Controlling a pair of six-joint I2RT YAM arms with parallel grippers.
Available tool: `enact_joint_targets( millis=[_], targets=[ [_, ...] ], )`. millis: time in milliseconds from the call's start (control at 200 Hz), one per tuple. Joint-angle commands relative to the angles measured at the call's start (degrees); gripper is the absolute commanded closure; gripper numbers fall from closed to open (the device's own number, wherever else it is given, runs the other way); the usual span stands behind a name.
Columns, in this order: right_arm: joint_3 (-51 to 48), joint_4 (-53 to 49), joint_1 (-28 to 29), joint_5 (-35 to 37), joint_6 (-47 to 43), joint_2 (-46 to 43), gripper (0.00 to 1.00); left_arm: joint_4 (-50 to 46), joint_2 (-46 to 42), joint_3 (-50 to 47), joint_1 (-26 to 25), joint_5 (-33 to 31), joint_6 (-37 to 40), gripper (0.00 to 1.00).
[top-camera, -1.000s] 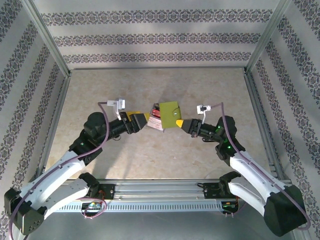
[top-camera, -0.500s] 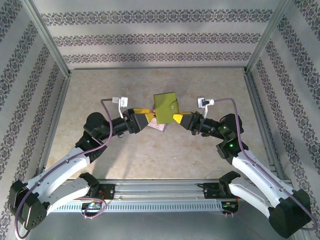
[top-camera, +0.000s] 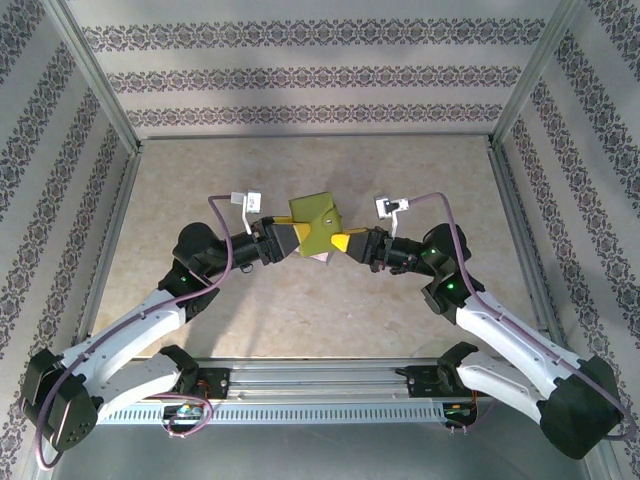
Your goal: Take the credit cards out of the card holder
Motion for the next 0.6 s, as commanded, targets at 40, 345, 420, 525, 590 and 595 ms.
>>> enact_joint_targets(
  millis=[40, 345, 420, 525, 590, 595],
  targets=[
    [1.9, 3.4, 0.6, 1.1, -0.5, 0.1, 0.96, 0.3, -0.5, 1.0, -0.5, 0.0, 1.8, 0.52],
    [0.2, -4.2, -0.9, 4.2, -2.9, -1.4, 0.65, -11.6, -1.8, 2.4, -0.6, -4.4, 6.6, 0.91],
    [0.5, -11.2, -2.7, 5.2, -4.4, -3.3, 0.59, -17.6, -2.7, 3.0, -0.7, -6.9, 9.0, 0.96],
    [3.2, -26.9, -4.9, 8.3, -10.4, -6.7, 0.55, -27.3, -4.1, 4.2, -1.0, -11.9, 13.1, 1.0],
    [6.2, -38.4, -5.2, 12.4, -15.0, -8.1, 0.57, -32.3, -4.3, 4.7, -1.3, -14.8, 15.3, 1.0],
    [6.5, -39.3, -5.2, 12.7, -15.4, -8.2, 0.58, -32.6, -4.4, 4.7, -1.4, -15.1, 15.4, 1.0]
  ],
)
